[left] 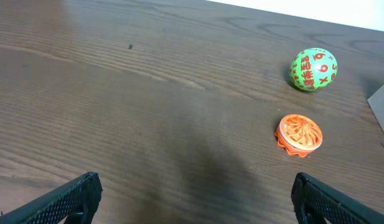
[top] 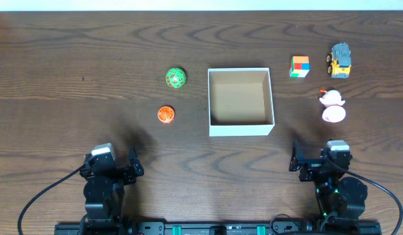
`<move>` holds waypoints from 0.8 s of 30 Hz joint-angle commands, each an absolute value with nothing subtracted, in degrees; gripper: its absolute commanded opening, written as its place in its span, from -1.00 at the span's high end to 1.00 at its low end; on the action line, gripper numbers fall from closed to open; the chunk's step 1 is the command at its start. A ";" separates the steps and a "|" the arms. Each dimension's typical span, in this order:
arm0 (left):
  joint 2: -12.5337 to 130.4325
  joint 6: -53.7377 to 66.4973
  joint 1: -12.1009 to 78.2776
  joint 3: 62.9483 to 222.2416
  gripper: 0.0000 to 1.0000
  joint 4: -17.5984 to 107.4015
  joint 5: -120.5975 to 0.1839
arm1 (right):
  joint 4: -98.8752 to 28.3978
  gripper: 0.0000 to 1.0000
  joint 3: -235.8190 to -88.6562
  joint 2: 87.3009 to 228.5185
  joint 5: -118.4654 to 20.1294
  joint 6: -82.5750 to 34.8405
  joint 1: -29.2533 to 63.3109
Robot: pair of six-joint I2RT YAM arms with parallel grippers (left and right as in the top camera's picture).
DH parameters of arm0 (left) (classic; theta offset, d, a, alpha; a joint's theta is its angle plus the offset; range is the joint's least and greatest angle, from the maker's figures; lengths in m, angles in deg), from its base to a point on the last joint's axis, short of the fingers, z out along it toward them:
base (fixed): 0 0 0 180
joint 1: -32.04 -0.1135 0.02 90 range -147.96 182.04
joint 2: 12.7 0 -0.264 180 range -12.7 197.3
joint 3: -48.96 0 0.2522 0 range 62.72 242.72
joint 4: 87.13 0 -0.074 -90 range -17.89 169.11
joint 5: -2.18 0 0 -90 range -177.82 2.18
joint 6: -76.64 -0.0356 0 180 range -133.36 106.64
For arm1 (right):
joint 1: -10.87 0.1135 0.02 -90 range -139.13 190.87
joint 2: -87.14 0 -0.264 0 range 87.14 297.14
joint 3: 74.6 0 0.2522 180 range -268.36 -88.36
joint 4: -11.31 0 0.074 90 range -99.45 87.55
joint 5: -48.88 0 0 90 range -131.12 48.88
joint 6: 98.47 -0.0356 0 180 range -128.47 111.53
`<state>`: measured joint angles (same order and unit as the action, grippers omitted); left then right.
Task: Pack container
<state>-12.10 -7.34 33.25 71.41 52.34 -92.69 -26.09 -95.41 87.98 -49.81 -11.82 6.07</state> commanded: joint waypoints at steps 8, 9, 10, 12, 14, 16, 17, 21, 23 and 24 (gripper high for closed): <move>-12.42 -7.05 32.97 70.34 -0.96 52.43 -92.75 | -26.22 -0.98 -95.30 87.52 -46.23 -10.71 6.37; -12.42 -7.05 32.97 70.34 -0.96 52.43 -92.75 | -26.05 -0.99 -95.30 87.52 -46.25 -10.73 6.37; -12.42 -7.05 32.97 70.34 -0.96 52.43 -92.73 | -25.48 -0.98 -95.30 87.52 -46.25 -10.73 6.37; -12.42 -7.05 32.97 70.34 -0.96 52.43 -92.73 | -23.73 -0.98 -95.30 87.52 -48.06 -12.87 6.40; -12.42 -7.05 32.97 70.34 -0.96 52.43 -92.75 | -21.00 -0.99 -95.30 87.52 -52.28 -16.22 6.40; -12.42 -7.05 32.97 70.34 -0.96 52.41 -92.75 | -17.37 -0.99 -95.30 87.52 -57.31 -16.48 6.40; -12.42 -7.05 32.97 70.34 -0.96 52.43 -92.75 | -15.73 -0.98 -95.32 87.52 -59.30 -16.00 6.40; -12.42 -7.05 32.97 70.34 -0.96 52.43 -92.75 | -11.49 -0.98 -95.65 87.52 -65.33 -15.93 6.40; -12.42 -7.05 32.97 70.34 -0.96 52.43 -92.75 | -11.47 -0.99 -96.35 87.54 -65.53 -15.93 6.40; -12.42 -7.05 32.97 70.34 -0.96 52.43 -92.75 | -11.49 -0.98 -96.85 87.67 -65.00 -15.91 6.40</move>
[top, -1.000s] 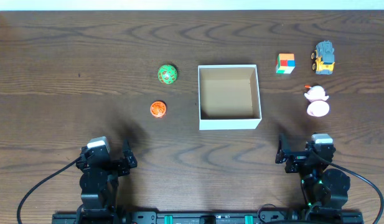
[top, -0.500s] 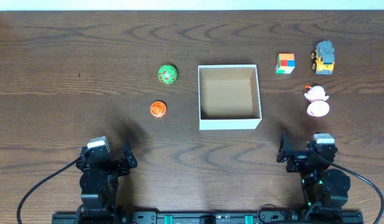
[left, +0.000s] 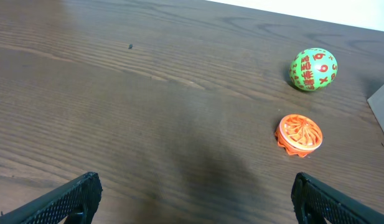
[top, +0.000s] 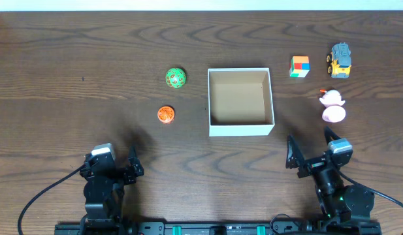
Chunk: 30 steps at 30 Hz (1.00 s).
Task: Pack container
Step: 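Move the right gripper toward the pink-white figurine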
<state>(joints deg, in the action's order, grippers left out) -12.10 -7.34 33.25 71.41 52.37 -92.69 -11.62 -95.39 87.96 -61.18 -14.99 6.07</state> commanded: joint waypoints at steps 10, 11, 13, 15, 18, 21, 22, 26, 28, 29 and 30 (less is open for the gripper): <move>-12.42 -7.05 32.97 70.34 -0.96 52.41 -92.73 | -17.09 -0.99 -111.56 104.31 -63.76 -10.34 6.40; -12.42 -7.05 32.97 70.34 -0.96 52.43 -92.75 | -18.44 -0.98 -114.05 107.80 -63.41 -9.86 6.40; -12.42 -7.05 32.97 70.34 -0.96 52.43 -92.75 | -20.47 -0.99 -118.47 114.05 -63.84 -9.44 6.40; -12.42 -7.05 32.97 70.34 -0.96 52.43 -92.73 | -22.46 -0.99 -121.77 118.99 -64.09 -9.46 6.40; -12.42 -7.05 32.97 70.34 -0.96 52.43 -92.73 | -22.18 -0.99 -123.30 124.20 -64.15 -10.88 6.40; -12.42 -7.05 32.97 70.34 -0.96 52.43 -92.75 | -20.67 -0.99 -123.39 128.11 -64.63 -11.39 6.40; -12.42 -7.05 32.97 70.34 -0.96 52.41 -92.73 | -20.87 -0.99 -123.56 129.35 -64.24 -11.41 6.40; -12.42 -7.05 32.97 70.34 -0.96 52.43 -92.73 | -25.26 -0.98 -126.10 134.99 -60.00 -10.08 6.40; -12.42 -7.05 32.97 70.34 -0.96 52.43 -92.75 | -27.97 -0.99 -128.57 137.86 -57.22 -10.05 6.40; -12.42 -7.05 32.97 70.34 -0.96 52.43 -92.73 | -29.79 -0.99 -130.69 139.74 -55.36 -10.08 6.40; -12.42 -7.05 32.97 70.34 -0.96 52.43 -92.75 | -31.34 -0.98 -132.87 141.42 -53.77 -10.10 6.40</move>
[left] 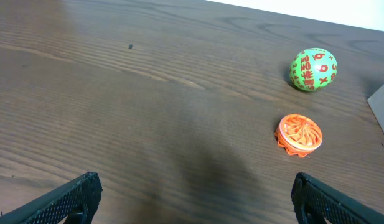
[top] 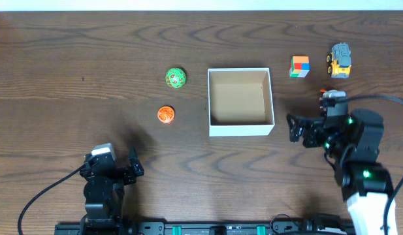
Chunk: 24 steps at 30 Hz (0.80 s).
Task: Pack container
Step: 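Move the right gripper toward the pink-white figurine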
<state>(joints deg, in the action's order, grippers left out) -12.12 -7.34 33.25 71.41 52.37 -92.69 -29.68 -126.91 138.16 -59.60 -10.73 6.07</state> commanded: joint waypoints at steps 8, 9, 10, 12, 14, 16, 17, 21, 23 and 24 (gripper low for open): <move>-12.42 -7.05 32.97 70.34 -0.96 52.41 -92.73 | -43.10 -0.98 -155.52 157.05 -47.45 -10.12 6.40; -12.42 -7.05 32.97 70.34 -0.96 52.43 -92.73 | -43.16 -0.98 -156.76 158.38 -48.48 -10.12 6.40; -12.42 -7.05 32.97 70.34 -0.96 52.43 -92.73 | -42.99 -0.99 -157.29 159.28 -49.97 -10.14 6.40; -12.42 -7.05 32.97 70.34 -0.96 52.41 -92.73 | -42.97 -0.98 -157.27 160.43 -53.92 -10.10 6.40; -12.42 -7.05 32.97 70.34 -0.96 52.43 -92.73 | -43.03 -0.98 -157.22 161.02 -53.88 -9.92 6.35; -12.42 -7.05 32.97 70.34 -0.96 52.43 -92.75 | -43.03 -0.99 -157.20 161.53 -48.96 -11.67 6.13; -12.42 -7.05 32.97 70.34 -0.96 52.43 -92.73 | -43.03 -0.98 -157.20 161.81 -45.68 -13.27 5.91; -12.42 -7.05 32.97 70.34 -0.96 52.43 -92.75 | -42.03 -0.99 -157.20 163.47 -37.40 -14.38 4.67; -12.42 -7.05 32.97 70.34 -0.96 52.43 -92.73 | -41.39 -0.98 -157.20 165.35 -37.49 -12.94 3.40; -12.42 -7.05 32.97 70.34 -0.96 52.43 -92.73 | -41.26 -0.98 -157.20 166.12 -37.49 -12.46 2.94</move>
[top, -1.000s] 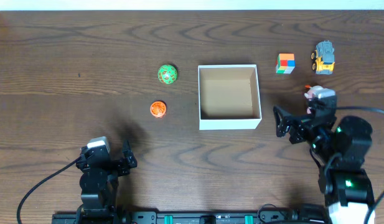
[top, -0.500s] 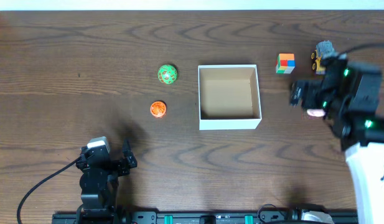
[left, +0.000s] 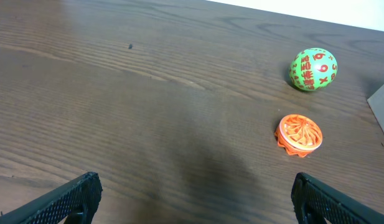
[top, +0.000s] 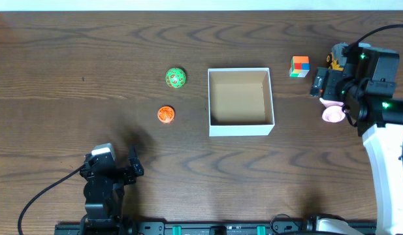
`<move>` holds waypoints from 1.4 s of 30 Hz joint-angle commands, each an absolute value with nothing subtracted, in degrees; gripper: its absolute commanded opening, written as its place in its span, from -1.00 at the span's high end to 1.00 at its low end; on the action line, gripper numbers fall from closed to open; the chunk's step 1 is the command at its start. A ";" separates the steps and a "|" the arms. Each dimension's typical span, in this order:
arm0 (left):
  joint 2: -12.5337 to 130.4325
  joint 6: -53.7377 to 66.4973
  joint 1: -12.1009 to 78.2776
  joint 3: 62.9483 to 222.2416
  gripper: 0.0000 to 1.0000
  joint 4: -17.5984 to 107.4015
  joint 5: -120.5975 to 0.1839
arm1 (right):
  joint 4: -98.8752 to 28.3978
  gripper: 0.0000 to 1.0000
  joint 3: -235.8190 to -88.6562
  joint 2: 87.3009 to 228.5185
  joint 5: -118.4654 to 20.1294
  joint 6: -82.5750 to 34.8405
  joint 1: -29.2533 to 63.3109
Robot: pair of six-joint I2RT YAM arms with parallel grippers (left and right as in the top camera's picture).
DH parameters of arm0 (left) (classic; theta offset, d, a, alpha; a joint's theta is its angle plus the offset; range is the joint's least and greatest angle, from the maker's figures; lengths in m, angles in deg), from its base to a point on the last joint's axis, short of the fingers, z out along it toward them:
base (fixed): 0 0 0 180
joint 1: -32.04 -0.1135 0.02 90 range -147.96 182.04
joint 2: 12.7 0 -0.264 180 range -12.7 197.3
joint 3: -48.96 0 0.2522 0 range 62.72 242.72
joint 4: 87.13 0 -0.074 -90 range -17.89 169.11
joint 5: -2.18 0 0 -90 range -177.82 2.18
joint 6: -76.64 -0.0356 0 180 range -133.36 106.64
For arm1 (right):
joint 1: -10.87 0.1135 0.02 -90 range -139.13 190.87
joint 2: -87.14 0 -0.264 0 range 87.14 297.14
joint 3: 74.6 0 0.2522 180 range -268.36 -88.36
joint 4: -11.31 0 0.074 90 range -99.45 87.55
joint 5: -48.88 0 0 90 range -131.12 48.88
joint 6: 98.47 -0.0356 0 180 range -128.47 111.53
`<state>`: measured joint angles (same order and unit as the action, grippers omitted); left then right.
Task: Pack container
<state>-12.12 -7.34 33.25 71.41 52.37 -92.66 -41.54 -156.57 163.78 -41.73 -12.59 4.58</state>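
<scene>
The white open box stands mid-table with nothing showing inside. Left of it lie a green ball and an orange disc. To its right are a colour cube, a yellow and grey toy truck and a pink and white toy. My right gripper hangs over that toy's upper part, fingers apparently spread and holding nothing. My left gripper rests open near the front edge.
The right arm reaches in from the front right and covers part of the truck and the pink toy. Dark wooden table stretches all round the box. Cables run at the front left.
My right gripper has moved from just right of the box's front corner back and rightward, and now stands over the pink and white toy. The left arm and all objects are unmoved.
Both arms first rested at the front edge with open grippers. The right arm then shifted slightly at its rest place, later stood raised beside the box's right front corner, and now hangs over the pink and white toy. The left arm stayed still throughout.
</scene>
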 commanded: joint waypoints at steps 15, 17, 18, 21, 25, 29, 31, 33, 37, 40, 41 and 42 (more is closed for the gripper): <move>-12.42 -7.05 32.97 70.34 -0.96 52.43 -92.75 | -41.98 -0.98 -164.92 187.10 -36.61 -9.35 0.76; -12.42 -7.05 32.97 70.34 -0.96 52.43 -92.73 | -43.03 -0.99 -165.57 188.30 -36.59 -8.48 0.73; -12.42 -7.05 32.97 70.34 -0.96 52.41 -92.75 | -43.53 -0.99 -165.72 188.70 -36.61 -8.09 0.73; -12.42 -7.05 32.97 70.34 -0.96 52.43 -92.73 | -44.80 -0.98 -165.72 189.04 -35.74 -7.74 0.73; -12.42 -7.05 32.97 70.34 -0.96 52.43 -92.73 | -45.59 -0.98 -165.72 189.04 -34.88 -7.74 0.76; -12.42 -7.05 32.97 70.34 -0.96 52.43 -92.73 | -45.94 -0.99 -165.72 189.04 -34.91 -7.74 0.76; -12.42 -7.05 32.97 70.34 -0.96 52.43 -92.73 | -45.81 -0.98 -165.72 189.04 -34.88 -7.37 0.73; -12.42 -7.05 32.97 70.34 -0.96 52.43 -92.75 | -45.70 -0.99 -165.72 189.07 -35.08 -5.79 0.73; -12.42 -7.05 32.97 70.34 -0.96 52.41 -92.73 | -45.74 -0.98 -165.72 189.07 -36.83 -1.55 0.73; -12.42 -7.05 32.97 70.34 -0.96 52.43 -92.73 | -45.19 -0.99 -165.72 189.07 -36.26 -1.57 0.73; -12.42 -7.05 32.97 70.34 -0.96 52.43 -92.75 | -44.74 -0.98 -165.72 189.07 -35.85 -1.53 0.73; -12.42 -7.05 32.97 70.34 -0.96 52.43 -92.73 | -44.39 -0.98 -165.72 189.07 -35.28 -1.55 0.76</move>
<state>-12.12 -7.34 33.25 71.41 52.37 -92.66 -44.89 -164.37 188.67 -36.28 -3.37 1.13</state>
